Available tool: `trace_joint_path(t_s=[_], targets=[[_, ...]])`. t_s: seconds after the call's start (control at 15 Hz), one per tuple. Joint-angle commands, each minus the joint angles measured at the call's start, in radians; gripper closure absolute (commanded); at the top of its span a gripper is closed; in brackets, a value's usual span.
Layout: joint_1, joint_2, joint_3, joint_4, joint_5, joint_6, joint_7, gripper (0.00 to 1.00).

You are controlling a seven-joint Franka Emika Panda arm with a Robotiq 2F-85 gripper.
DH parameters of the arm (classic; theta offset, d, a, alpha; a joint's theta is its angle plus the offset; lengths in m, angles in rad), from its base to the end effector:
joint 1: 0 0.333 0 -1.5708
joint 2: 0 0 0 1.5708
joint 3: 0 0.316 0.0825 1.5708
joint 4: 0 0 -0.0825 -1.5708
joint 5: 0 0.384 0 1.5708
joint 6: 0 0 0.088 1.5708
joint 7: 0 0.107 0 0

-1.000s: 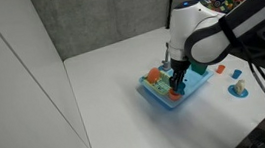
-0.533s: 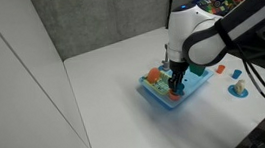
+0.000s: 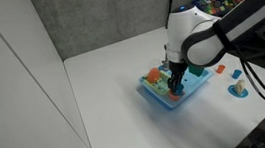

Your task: Remove blue cup from the sink and put it in the orange cup in front of the the dish drying rack

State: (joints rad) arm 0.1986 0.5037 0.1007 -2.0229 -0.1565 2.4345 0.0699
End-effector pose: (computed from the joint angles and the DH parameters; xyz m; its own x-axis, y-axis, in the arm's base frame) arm 0.5658 0.1737 0.1907 0.9391 0.3328 -0.0862 0.3375 -0.9401 0.0483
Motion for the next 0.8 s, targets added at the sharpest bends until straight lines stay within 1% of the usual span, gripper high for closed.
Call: trace_joint_path(t_s=[0.0,0.47,0.53,0.6,0.73], targets=[[0.012,0.012,-0.013,0.018,-0.017,0.006,-0.005,0.68],[0.012,0.022,-0.014,0.020,-0.017,0.006,-0.005,0.68],[0.012,0.023,-0.014,0.021,-0.017,0.006,-0.005,0.65],[0.012,0.024,-0.015,0.023,-0.016,0.003,-0.005,0.44],[0.013,0.026,-0.015,0.025,-0.017,0.002,-0.004,0.17]])
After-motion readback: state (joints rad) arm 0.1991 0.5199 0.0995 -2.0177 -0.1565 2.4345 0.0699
